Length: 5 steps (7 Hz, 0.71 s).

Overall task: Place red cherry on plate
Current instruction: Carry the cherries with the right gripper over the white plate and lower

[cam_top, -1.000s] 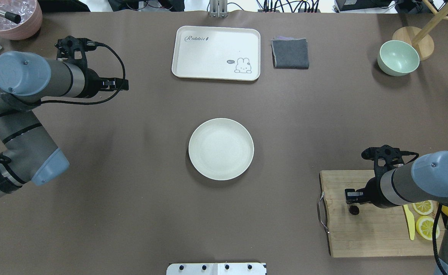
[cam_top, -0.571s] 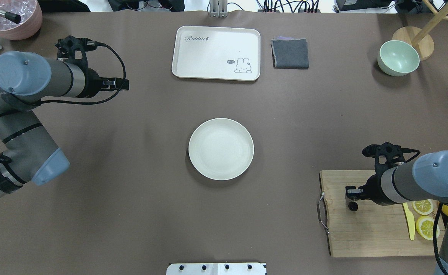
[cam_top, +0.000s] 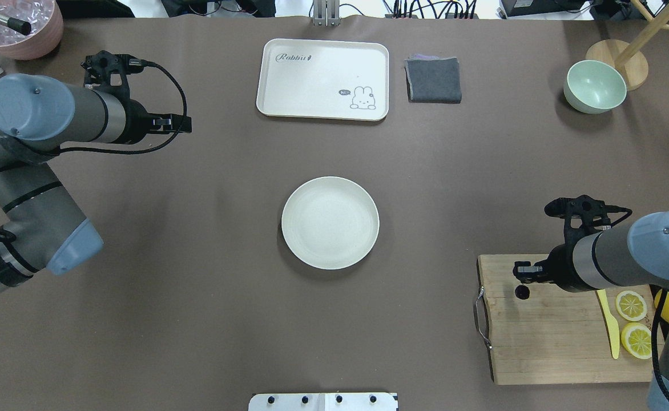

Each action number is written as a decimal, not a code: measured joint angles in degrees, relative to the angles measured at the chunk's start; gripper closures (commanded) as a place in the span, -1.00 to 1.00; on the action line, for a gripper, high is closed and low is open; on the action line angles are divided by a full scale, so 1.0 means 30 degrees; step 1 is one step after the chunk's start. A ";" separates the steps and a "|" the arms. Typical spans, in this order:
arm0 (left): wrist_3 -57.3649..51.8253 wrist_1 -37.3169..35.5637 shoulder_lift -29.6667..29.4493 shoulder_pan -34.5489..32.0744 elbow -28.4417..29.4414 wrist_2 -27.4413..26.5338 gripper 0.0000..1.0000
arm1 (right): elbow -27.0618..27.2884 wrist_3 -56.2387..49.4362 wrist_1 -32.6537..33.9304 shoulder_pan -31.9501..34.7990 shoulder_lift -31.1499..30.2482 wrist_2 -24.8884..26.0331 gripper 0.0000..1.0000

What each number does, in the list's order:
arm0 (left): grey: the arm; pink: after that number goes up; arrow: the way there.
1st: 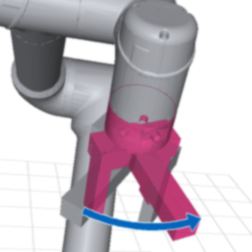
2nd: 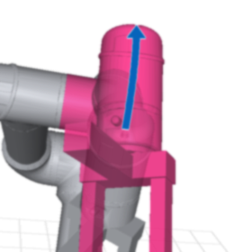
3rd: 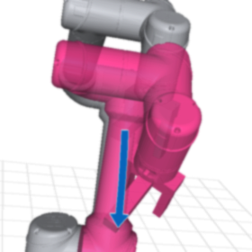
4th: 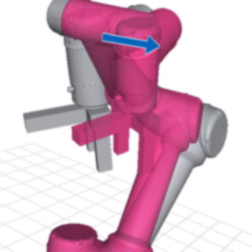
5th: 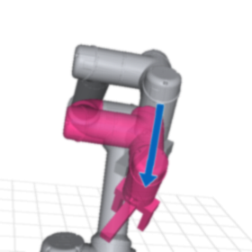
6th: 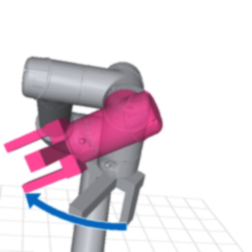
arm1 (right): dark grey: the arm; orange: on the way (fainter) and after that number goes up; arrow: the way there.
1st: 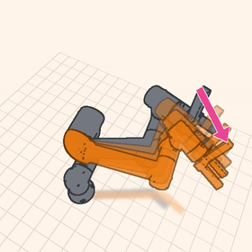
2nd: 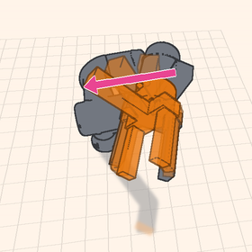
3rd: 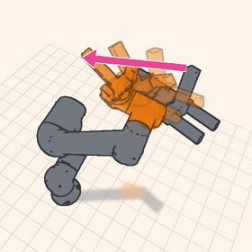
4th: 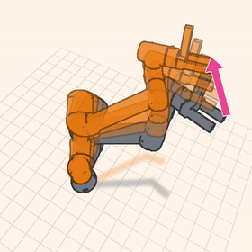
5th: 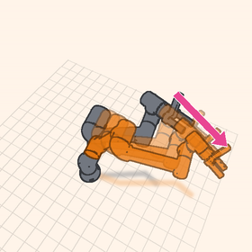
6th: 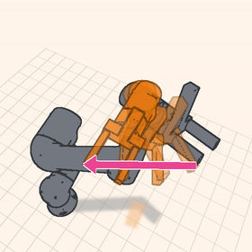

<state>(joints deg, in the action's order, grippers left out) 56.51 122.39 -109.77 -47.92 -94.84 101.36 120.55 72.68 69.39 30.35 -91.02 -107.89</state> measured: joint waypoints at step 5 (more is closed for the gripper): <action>-0.1056 0.0014 0.0459 -0.2370 0.2140 0.2421 -0.96 | -0.6541 -0.0072 0.6328 -0.0324 1.2431 0.1168 1.00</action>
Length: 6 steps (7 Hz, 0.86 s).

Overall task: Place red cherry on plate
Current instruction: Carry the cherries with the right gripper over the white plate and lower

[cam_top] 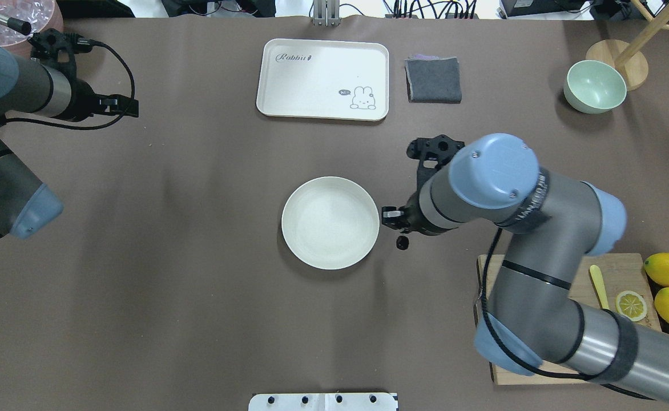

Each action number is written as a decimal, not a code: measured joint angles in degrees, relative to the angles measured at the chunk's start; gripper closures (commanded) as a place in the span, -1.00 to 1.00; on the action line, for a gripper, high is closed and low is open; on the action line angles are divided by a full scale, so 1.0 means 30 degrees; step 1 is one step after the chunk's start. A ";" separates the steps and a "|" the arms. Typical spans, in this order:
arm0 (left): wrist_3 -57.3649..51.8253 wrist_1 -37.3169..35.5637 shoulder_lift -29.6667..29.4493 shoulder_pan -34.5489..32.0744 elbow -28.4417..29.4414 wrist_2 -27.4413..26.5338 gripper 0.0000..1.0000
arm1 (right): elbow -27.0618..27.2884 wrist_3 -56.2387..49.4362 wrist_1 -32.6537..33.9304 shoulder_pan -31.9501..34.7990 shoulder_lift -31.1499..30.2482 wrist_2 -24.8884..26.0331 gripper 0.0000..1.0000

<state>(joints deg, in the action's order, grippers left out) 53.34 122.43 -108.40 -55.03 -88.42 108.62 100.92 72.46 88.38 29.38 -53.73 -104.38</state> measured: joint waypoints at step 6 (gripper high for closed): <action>-0.0010 0.0002 0.0153 -0.0201 0.0203 0.0179 -0.96 | -0.4683 0.0167 -0.3906 -0.1318 0.1944 0.0507 -1.00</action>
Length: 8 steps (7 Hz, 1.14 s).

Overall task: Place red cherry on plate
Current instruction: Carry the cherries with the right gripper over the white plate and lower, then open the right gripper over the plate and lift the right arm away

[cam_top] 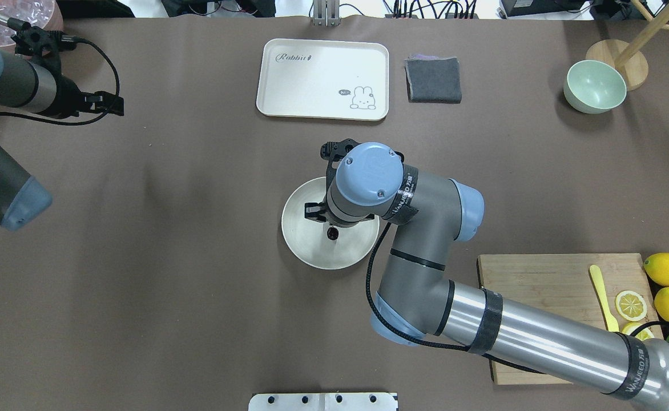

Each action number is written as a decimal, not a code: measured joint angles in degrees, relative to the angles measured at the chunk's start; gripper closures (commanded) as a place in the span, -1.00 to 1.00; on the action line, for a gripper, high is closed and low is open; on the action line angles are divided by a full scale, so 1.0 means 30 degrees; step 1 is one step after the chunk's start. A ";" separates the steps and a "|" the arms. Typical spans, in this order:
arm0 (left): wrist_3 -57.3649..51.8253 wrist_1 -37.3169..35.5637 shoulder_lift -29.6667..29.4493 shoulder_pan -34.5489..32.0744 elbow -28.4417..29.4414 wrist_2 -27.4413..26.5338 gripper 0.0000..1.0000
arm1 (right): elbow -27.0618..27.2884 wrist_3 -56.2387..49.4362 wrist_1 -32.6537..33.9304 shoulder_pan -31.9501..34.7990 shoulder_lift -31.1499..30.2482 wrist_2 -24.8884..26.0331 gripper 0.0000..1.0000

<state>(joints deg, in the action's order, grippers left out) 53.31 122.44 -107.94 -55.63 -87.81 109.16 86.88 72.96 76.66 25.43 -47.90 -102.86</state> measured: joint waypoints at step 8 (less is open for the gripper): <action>-0.5520 -0.0917 0.2598 -0.4439 -0.0104 0.3931 -0.96 | 0.6935 -1.0217 0.6361 0.8557 -0.6326 -0.6296 -1.00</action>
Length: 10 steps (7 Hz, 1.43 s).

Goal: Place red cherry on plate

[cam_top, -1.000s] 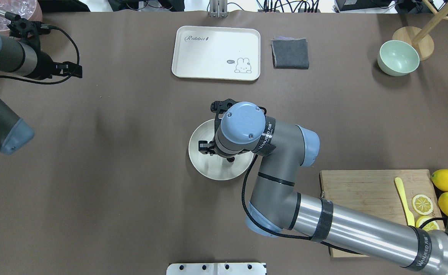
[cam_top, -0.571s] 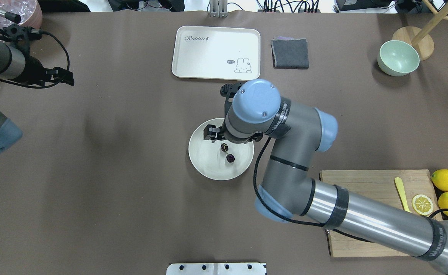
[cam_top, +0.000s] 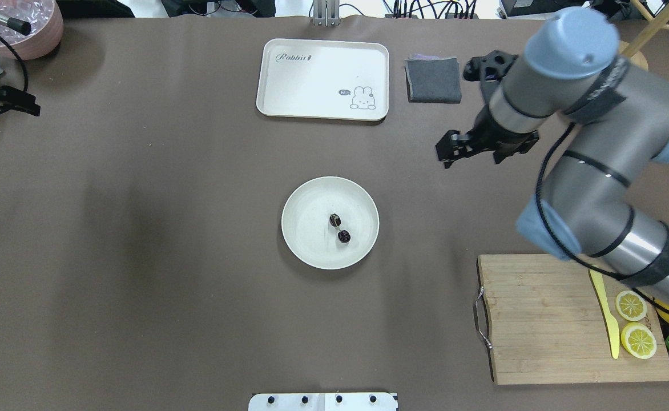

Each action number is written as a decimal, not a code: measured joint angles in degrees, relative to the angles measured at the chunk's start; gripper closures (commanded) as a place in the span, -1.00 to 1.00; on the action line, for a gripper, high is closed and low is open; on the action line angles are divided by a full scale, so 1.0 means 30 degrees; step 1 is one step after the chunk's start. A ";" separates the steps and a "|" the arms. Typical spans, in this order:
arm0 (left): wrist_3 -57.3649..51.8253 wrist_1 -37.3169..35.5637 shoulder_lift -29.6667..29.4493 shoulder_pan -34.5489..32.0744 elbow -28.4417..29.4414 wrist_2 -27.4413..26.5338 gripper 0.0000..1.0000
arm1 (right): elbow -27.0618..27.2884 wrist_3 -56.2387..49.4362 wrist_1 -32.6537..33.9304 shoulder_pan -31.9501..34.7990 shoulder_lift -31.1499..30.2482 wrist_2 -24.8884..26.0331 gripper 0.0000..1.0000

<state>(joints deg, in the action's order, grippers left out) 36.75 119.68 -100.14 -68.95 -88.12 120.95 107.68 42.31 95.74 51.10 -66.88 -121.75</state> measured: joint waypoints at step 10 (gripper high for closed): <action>-1.0608 -0.5516 0.2551 -0.7093 -0.0887 0.3852 -0.96 | -0.3923 -1.6292 -0.0038 1.3499 -0.8601 -0.4137 -1.00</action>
<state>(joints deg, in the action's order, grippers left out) 4.93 103.14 -92.49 -90.23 -90.78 132.51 95.91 -6.57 95.63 91.60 -92.68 -134.16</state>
